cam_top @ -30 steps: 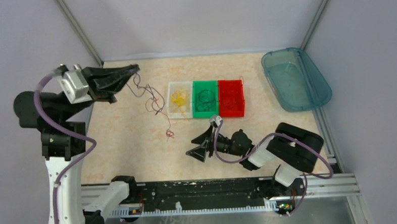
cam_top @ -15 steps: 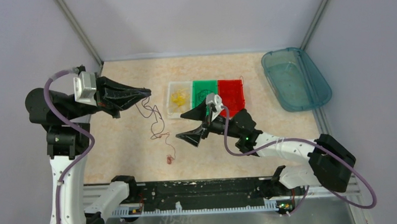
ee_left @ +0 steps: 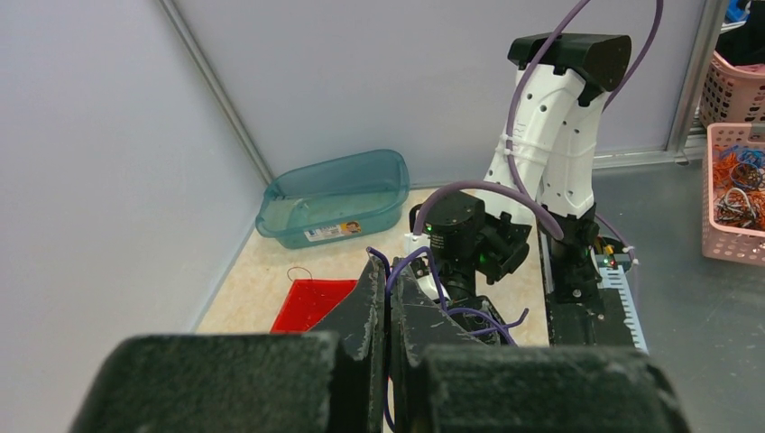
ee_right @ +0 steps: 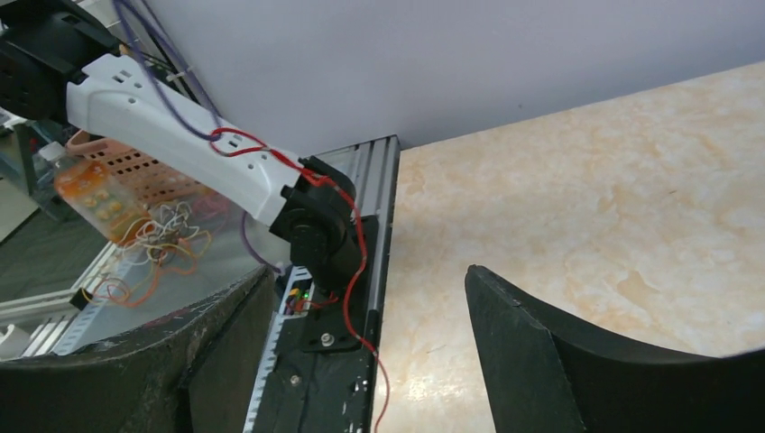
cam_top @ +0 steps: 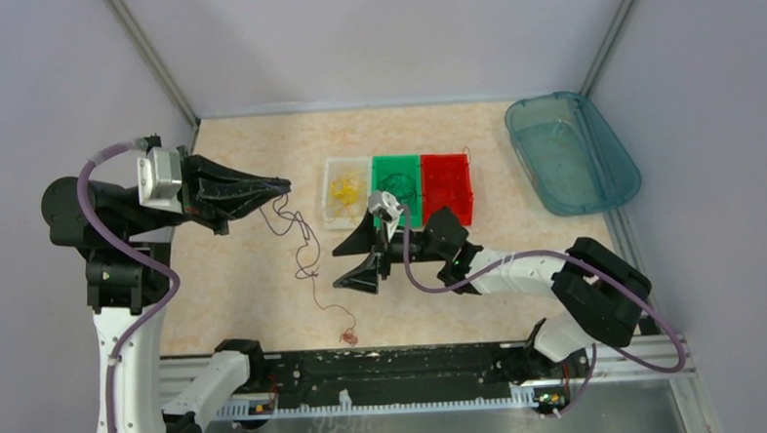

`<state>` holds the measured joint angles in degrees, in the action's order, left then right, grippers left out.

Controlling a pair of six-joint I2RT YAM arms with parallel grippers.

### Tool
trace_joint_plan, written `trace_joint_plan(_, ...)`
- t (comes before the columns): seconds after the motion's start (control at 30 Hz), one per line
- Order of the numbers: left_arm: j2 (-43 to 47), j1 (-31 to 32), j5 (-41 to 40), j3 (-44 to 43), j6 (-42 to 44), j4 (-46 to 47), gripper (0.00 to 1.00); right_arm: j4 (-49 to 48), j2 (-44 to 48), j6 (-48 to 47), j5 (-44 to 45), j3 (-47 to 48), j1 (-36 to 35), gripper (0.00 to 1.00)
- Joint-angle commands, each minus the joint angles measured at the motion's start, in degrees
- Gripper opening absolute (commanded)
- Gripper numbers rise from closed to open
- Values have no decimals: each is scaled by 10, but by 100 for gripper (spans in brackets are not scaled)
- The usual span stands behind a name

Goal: Untangle the cables
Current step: Untie the cable.

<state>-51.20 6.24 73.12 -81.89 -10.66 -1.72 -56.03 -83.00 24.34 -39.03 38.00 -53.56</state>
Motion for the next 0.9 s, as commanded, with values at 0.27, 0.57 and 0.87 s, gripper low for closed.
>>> trace_joint_plan(0.27, -4, -2, 2, -31, 7, 2, 0, -137, -81, 62, 13, 57, -35, 69)
trace_joint_plan(0.57, -5, -2, 2, -40, -8, 13, 0, -230, -172, 122, 24, 116, -40, 67)
trace_joint_plan(0.87, -5, -1, -1, -47, -17, 24, 0, -266, -199, 148, 8, 134, -42, 1)
